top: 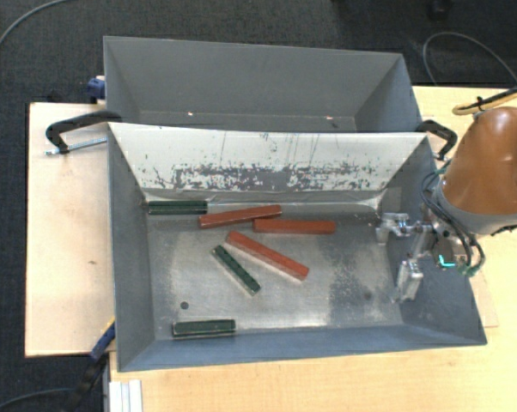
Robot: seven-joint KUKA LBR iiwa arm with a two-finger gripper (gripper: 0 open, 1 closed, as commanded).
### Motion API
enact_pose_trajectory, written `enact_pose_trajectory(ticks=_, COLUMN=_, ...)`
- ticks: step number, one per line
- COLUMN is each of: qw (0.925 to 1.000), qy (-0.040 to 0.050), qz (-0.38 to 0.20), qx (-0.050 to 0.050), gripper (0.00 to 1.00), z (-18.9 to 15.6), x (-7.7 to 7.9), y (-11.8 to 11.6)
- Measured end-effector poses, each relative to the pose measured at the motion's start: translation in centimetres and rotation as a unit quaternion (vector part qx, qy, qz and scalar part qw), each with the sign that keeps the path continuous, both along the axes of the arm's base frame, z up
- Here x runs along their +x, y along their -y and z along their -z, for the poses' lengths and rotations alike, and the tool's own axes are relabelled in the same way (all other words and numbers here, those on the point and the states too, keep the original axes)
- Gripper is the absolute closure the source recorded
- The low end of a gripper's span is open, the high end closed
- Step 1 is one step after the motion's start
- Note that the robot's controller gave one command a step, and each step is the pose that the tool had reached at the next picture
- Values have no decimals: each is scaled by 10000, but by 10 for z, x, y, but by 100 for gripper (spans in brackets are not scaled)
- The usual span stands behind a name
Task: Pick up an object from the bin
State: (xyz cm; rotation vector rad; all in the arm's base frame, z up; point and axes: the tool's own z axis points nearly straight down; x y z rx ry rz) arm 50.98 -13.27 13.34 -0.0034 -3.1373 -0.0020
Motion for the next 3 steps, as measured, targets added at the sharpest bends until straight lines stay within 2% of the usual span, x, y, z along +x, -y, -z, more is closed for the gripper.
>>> enact_pose_trajectory(ticks=1, qw=9969, qy=15, qz=-784, qx=20, gripper=0, z=65, x=30, y=-96)
enact_pose_trajectory(ticks=2, qw=9988, qy=19, qz=-499, qx=20, gripper=0, z=63, x=15, y=-157)
enact_pose_trajectory(ticks=3, qw=9989, qy=27, qz=-476, qx=-1, gripper=100, z=63, x=16, y=-152)
